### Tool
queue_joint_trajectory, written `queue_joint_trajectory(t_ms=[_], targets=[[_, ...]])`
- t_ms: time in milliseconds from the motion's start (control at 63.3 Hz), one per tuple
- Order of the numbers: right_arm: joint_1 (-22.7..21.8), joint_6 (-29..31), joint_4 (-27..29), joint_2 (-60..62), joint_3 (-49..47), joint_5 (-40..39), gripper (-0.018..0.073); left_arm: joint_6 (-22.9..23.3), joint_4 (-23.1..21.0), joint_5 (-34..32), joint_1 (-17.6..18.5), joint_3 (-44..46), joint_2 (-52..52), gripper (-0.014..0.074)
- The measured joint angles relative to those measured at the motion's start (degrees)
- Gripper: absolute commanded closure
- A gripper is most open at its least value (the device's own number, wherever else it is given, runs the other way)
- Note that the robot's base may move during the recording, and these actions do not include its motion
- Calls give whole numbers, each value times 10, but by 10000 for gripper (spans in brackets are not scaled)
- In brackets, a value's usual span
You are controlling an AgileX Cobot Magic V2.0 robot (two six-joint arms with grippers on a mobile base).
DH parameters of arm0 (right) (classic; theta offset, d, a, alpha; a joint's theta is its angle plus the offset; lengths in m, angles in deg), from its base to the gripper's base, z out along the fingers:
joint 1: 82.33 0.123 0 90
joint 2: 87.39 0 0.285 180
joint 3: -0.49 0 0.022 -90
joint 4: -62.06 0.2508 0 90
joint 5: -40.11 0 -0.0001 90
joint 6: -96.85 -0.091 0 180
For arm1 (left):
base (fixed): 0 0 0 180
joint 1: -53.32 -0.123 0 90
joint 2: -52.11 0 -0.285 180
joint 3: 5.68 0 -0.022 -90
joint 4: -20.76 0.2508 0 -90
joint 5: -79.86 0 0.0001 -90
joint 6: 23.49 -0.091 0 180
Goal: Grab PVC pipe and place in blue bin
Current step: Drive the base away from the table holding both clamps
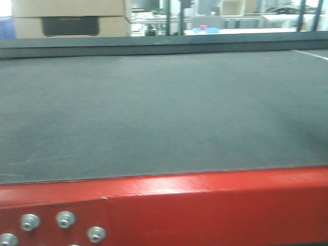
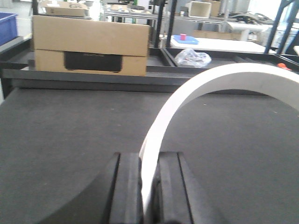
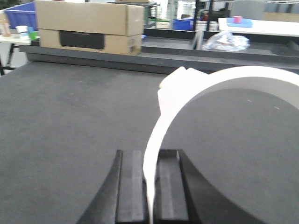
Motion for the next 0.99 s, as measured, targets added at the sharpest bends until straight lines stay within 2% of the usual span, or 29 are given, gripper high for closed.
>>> queue_joint_trajectory(t_ms=[995], targets=[[0,0,0,0,0,1,728,0,0,0,0,0,0,707]])
